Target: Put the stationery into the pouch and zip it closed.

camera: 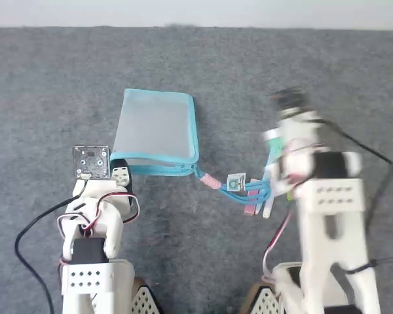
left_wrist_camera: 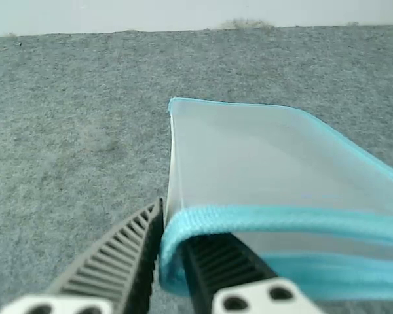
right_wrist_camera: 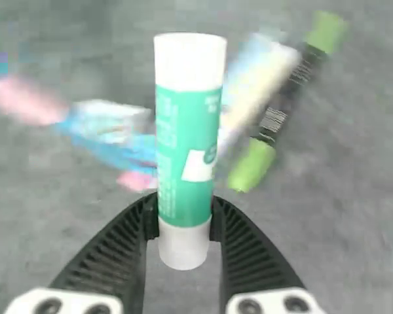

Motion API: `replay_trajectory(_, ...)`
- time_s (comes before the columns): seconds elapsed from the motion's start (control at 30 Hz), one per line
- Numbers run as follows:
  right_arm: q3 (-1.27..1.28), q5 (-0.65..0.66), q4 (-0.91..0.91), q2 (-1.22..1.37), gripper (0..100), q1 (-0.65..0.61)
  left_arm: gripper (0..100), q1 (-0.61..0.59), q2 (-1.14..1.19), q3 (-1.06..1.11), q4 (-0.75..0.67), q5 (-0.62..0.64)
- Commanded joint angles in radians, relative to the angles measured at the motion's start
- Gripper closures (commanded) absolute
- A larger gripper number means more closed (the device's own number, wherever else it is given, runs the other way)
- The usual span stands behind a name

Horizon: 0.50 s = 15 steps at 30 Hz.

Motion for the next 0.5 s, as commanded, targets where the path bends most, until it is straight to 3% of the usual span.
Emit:
replay_trajectory(0.0, -0.012, 0.002, 0.024, -0.056, 99.2, -0.208, 99, 0.002, -0.015, -0.005, -0.035, -0.006)
replay_trajectory(0.17, -0.012, 0.058, 0.047, -0.058, 99.2, -0.349, 99, 0.006, -0.015, -0.004, -0.037, -0.002)
replay_trajectory(0.47, -0.026, 0.098, 0.12, -0.053, 99.2, -0.437, 99, 0.149, -0.011, -0.004, -0.038, 0.0)
